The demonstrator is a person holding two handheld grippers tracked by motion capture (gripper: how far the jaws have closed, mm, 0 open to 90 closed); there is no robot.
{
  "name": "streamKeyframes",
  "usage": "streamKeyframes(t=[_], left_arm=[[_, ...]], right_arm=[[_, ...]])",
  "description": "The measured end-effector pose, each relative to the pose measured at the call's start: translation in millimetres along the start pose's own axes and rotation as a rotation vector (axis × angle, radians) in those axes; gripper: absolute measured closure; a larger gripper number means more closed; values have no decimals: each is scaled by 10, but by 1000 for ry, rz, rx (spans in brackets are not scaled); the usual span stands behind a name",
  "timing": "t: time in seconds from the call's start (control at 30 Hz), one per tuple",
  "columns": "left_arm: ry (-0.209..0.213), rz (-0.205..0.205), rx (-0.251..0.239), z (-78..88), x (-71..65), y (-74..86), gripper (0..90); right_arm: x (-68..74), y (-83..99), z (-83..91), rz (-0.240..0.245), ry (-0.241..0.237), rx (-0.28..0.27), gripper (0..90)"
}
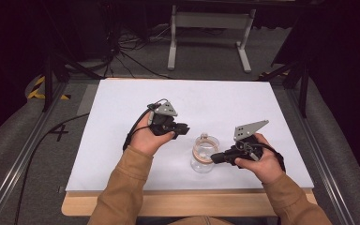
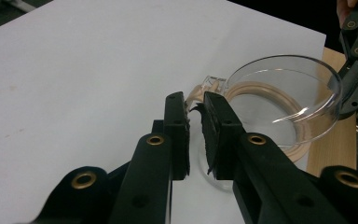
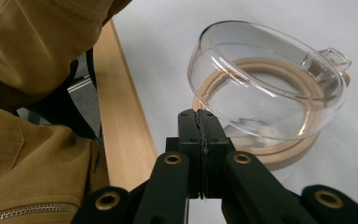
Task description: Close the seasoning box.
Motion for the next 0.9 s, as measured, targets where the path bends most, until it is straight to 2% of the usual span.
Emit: streamKeyframes(t=[0.03, 0.07, 0.1, 0.5, 0.9], left_arm=[[-4, -6, 9, 1, 18, 8, 797], [-6, 10, 8, -8, 20, 19, 794], [-7, 2, 26, -1, 32, 24, 793], [14, 8, 37, -8, 34, 43, 761], [23, 13, 45, -7, 33, 48, 727]], right_arm=[[-2, 1, -5, 3, 0, 2, 900], [0, 3, -11, 0, -2, 10, 900], [2, 5, -18, 0, -2, 17, 900], [-6, 20, -56, -3, -12, 61, 900], [3, 27, -47, 6, -12, 75, 900]])
Point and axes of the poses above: each handheld gripper's, and its own axes: z roughly backward along the jaws, y roughly out of its underside, x roughly to its left, the point moved 1 cm from there along -z, roughly forward along the jaws, and after that the axes turned 9 degrees about x, right-handed, at the moved point
